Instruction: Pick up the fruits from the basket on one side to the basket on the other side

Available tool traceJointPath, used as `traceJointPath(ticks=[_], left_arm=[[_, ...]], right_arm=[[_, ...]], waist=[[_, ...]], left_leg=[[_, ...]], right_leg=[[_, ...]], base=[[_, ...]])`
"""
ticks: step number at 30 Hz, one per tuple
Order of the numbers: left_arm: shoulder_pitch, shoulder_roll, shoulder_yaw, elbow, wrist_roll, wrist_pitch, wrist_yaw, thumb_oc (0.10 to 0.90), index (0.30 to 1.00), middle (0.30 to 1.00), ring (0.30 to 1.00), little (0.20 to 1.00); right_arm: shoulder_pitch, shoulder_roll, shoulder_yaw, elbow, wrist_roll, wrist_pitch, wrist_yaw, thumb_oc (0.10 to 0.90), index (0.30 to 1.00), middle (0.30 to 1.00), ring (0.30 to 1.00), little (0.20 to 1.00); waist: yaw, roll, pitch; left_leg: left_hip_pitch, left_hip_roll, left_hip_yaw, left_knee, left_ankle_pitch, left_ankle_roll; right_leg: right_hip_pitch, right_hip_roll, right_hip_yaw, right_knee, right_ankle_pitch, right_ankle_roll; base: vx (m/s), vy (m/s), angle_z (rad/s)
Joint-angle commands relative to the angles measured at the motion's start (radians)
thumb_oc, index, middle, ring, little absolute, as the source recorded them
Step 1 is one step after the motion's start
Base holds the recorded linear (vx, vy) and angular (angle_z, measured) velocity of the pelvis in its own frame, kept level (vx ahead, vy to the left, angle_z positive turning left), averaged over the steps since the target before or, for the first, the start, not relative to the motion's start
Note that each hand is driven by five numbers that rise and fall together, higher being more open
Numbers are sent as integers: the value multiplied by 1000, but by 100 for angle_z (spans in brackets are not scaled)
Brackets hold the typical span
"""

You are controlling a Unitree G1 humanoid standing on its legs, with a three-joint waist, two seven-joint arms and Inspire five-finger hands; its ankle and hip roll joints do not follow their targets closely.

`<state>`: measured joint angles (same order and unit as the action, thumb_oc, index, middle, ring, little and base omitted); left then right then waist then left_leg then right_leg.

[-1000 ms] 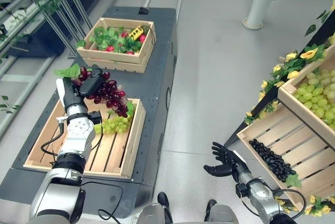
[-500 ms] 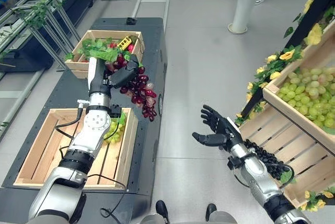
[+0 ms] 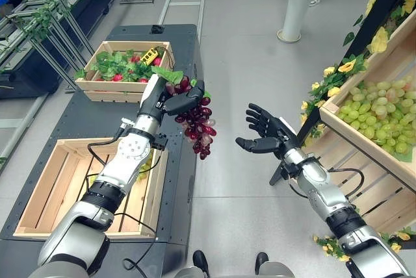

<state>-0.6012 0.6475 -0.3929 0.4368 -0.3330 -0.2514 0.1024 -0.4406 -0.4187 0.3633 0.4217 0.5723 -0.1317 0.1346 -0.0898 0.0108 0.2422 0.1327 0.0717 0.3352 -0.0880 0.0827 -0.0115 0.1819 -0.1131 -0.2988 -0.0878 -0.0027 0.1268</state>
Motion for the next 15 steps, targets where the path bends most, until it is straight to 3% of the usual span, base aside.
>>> traceJointPath(ticks=[1, 15], left_arm=[[-233, -19, -5, 10, -93, -94, 1, 400, 300, 300, 300, 300], [-244, -106, -52, -39, -180, -94, -49, 400, 300, 300, 300, 300]], right_arm=[[-114, 19, 12, -20, 181, -26, -13, 800, 900, 900, 900, 900], [-175, 126, 69, 85, 346, 80, 29, 800, 900, 900, 900, 900]], waist=[[26, 19, -149], [43, 13, -162]], left_leg=[[41, -9, -34, 39, -167, -34], [53, -7, -39, 17, -158, -37]], right_leg=[[-18, 31, 10, 43, -82, -66], [-7, 33, 4, 24, -71, -64]], base=[[12, -23, -6], [8, -10, -3]])
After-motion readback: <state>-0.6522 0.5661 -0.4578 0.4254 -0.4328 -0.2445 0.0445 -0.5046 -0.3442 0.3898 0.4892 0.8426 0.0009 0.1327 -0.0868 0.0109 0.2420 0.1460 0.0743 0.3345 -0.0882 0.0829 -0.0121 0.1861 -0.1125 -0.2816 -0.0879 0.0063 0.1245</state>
